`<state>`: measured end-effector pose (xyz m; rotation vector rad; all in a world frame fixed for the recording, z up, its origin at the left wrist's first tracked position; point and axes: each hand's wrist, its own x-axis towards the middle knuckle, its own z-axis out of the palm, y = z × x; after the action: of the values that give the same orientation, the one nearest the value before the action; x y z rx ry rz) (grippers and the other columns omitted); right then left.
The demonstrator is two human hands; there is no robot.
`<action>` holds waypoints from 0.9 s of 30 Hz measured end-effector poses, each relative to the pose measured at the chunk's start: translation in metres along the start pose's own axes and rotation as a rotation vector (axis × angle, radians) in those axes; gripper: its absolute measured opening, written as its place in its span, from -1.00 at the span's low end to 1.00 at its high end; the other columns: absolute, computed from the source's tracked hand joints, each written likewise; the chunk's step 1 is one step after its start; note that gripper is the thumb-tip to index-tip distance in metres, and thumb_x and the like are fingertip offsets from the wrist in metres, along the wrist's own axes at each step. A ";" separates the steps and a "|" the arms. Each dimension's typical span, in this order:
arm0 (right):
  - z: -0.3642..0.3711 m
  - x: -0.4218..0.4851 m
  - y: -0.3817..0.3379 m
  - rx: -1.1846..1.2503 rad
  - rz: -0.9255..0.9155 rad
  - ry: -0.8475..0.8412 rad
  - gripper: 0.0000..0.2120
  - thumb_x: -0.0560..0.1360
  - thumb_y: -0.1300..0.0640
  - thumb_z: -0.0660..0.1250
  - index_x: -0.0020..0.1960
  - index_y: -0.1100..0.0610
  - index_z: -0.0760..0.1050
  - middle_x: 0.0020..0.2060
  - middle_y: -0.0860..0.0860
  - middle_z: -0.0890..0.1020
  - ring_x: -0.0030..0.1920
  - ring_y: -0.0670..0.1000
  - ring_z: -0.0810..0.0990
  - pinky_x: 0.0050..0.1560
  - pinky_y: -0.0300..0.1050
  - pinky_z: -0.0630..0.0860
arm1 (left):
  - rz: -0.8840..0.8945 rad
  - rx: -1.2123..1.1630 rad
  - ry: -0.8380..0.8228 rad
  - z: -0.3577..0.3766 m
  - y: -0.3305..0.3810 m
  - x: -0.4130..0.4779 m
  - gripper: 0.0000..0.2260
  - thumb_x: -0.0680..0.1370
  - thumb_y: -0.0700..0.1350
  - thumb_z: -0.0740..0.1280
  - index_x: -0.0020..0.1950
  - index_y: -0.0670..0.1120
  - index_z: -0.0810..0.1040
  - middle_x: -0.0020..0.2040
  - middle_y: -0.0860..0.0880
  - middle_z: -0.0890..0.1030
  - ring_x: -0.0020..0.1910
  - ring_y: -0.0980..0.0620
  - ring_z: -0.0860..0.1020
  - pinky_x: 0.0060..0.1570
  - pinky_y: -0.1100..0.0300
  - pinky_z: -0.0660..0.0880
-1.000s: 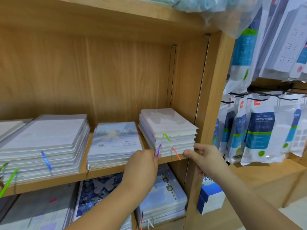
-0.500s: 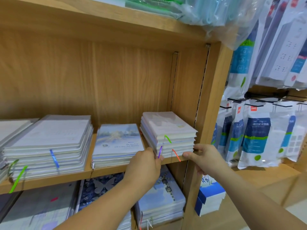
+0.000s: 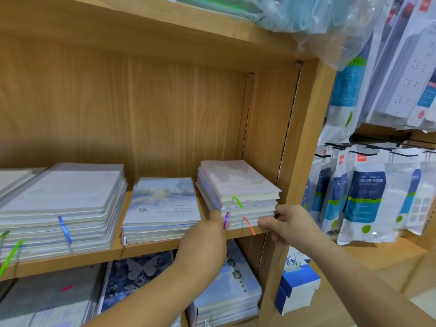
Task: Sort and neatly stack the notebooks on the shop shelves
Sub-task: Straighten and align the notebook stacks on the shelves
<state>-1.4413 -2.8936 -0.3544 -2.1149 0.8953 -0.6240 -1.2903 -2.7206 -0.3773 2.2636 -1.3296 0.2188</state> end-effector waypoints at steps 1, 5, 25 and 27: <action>0.002 0.000 0.001 0.007 -0.005 0.007 -0.66 0.50 0.02 0.52 0.05 0.30 0.60 -0.35 0.26 0.65 -0.45 0.02 0.61 -0.44 -0.20 0.53 | -0.006 -0.004 0.003 0.000 0.000 0.000 -0.88 0.68 -0.19 0.21 0.20 -0.08 0.35 -0.29 0.01 0.41 -0.30 -0.07 0.46 -0.32 0.01 0.41; 0.003 0.000 0.005 0.032 -0.017 0.012 -0.58 0.51 0.00 0.51 0.08 0.37 0.56 -0.33 0.30 0.64 -0.44 0.05 0.61 -0.44 -0.18 0.53 | -0.020 -0.031 -0.010 0.000 -0.004 0.000 -0.87 0.67 -0.23 0.21 0.19 -0.08 0.36 -0.28 0.02 0.39 -0.31 -0.04 0.42 -0.31 0.02 0.38; -0.010 0.004 -0.007 -0.151 -0.051 -0.088 -0.66 0.60 -0.15 0.32 0.01 0.15 0.48 -0.35 0.07 0.71 -0.35 0.07 0.71 -0.42 -0.23 0.52 | 0.026 0.007 -0.064 -0.031 0.002 0.009 -0.73 0.73 0.07 0.10 0.17 -0.12 0.39 0.02 -0.15 0.61 -0.03 -0.15 0.61 -0.13 0.04 0.49; -0.011 0.007 -0.006 -0.190 -0.072 -0.081 -0.65 0.62 -0.13 0.31 -0.06 0.18 0.48 -0.37 0.06 0.70 -0.37 0.06 0.70 -0.44 -0.22 0.52 | 0.033 0.053 -0.070 -0.026 0.005 0.010 -0.76 0.72 -0.01 0.15 0.28 -0.15 0.37 0.06 -0.17 0.62 0.00 -0.17 0.61 -0.10 0.02 0.50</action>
<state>-1.4417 -2.9010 -0.3426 -2.3338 0.8659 -0.5020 -1.2864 -2.7173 -0.3493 2.3140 -1.4131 0.1893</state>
